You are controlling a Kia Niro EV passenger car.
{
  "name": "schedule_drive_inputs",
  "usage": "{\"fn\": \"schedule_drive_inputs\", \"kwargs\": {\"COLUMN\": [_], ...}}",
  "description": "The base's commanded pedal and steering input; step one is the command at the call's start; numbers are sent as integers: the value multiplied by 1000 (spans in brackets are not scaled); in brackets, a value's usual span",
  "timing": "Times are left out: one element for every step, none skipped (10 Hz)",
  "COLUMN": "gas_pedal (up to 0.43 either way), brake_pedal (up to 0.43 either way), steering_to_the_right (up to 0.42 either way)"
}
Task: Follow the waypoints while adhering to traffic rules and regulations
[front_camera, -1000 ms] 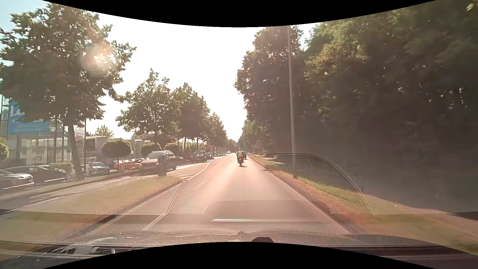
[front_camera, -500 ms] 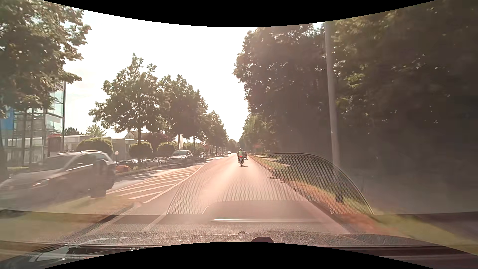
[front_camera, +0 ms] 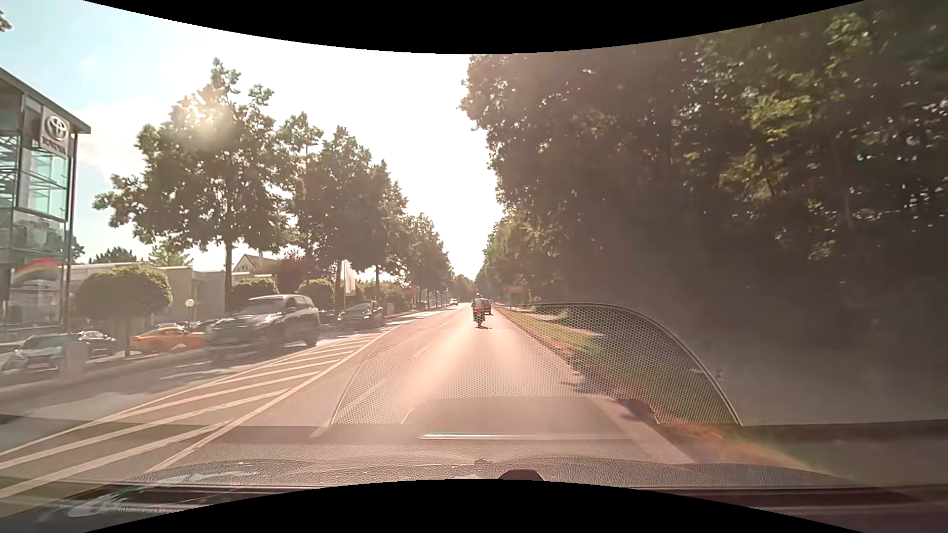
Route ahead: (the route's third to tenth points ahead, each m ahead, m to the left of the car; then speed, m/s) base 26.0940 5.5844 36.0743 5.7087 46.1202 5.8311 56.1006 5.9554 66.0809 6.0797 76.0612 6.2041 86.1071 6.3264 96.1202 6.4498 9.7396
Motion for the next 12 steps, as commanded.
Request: {"fn": "schedule_drive_inputs", "kwargs": {"gas_pedal": [169,169,169,169,157,157,157,157,157,157,157,157], "brake_pedal": [0,0,0,0,0,0,0,0,0,0,0,0], "steering_to_the_right": [-6,-6,-6,-5,-5,-5,-5,-4,-4,-4,-4,-3]}}
